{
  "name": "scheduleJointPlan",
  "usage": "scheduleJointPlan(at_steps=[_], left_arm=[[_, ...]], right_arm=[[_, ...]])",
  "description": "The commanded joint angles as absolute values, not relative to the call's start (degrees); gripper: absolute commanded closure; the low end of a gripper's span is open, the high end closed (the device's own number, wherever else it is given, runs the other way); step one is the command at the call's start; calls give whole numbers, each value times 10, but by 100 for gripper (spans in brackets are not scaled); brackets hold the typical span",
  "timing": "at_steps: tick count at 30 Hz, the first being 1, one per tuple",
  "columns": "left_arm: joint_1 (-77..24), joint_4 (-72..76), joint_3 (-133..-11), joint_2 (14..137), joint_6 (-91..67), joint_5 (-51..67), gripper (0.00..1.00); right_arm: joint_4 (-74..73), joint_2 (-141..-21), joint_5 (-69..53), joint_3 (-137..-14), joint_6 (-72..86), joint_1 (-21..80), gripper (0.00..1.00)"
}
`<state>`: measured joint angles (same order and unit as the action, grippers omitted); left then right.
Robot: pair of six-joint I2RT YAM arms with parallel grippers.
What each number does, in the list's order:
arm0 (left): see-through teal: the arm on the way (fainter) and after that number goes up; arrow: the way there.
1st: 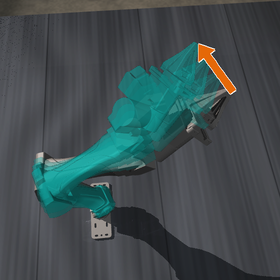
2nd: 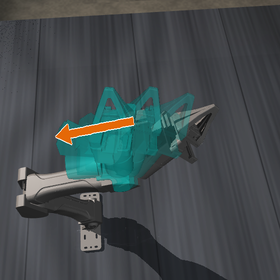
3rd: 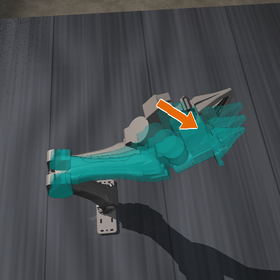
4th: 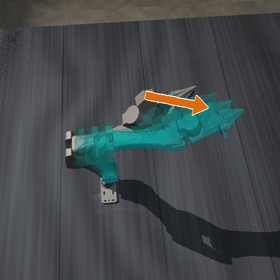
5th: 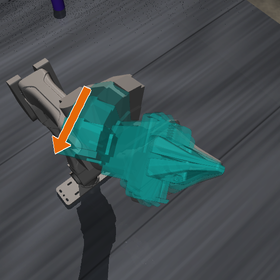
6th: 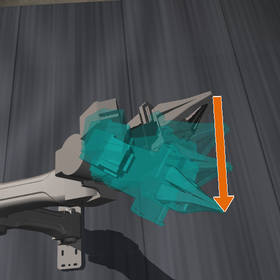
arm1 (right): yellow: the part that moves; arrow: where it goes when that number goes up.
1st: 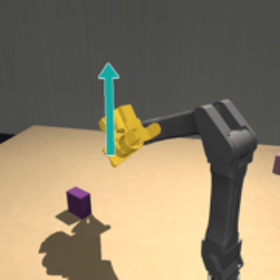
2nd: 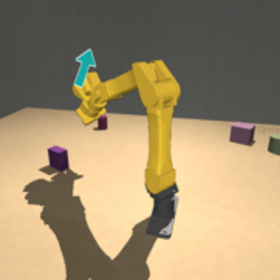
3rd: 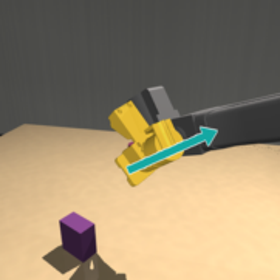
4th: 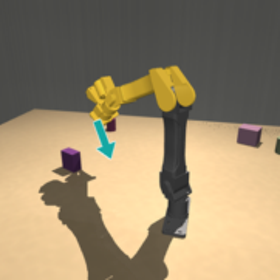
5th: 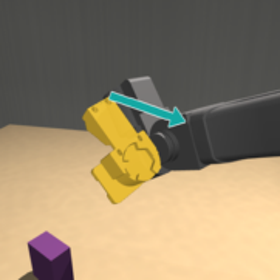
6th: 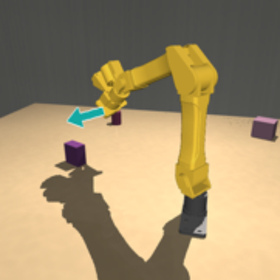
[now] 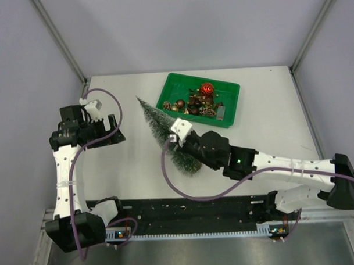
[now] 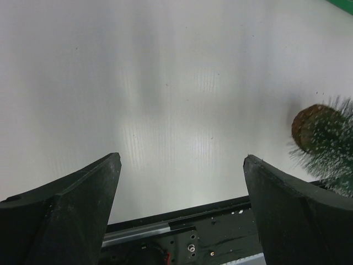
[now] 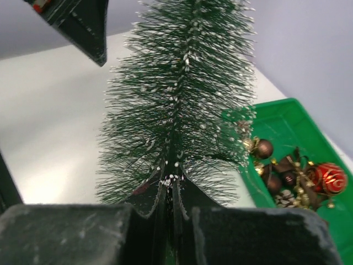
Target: Decorate the small christmas tree
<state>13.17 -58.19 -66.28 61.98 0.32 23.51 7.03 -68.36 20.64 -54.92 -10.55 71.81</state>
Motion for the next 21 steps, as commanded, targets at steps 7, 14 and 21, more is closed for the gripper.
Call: scheduleJointPlan(at_steps=[7, 14, 21], left_arm=[[134, -576, -664, 597, 20, 244, 1], [135, -575, -664, 599, 4, 273, 1], [135, -581, -660, 594, 11, 270, 1]], right_arm=[[-102, -690, 329, -640, -214, 704, 100], [-235, -607, 430, -613, -219, 702, 100], [-308, -603, 426, -642, -268, 703, 100]])
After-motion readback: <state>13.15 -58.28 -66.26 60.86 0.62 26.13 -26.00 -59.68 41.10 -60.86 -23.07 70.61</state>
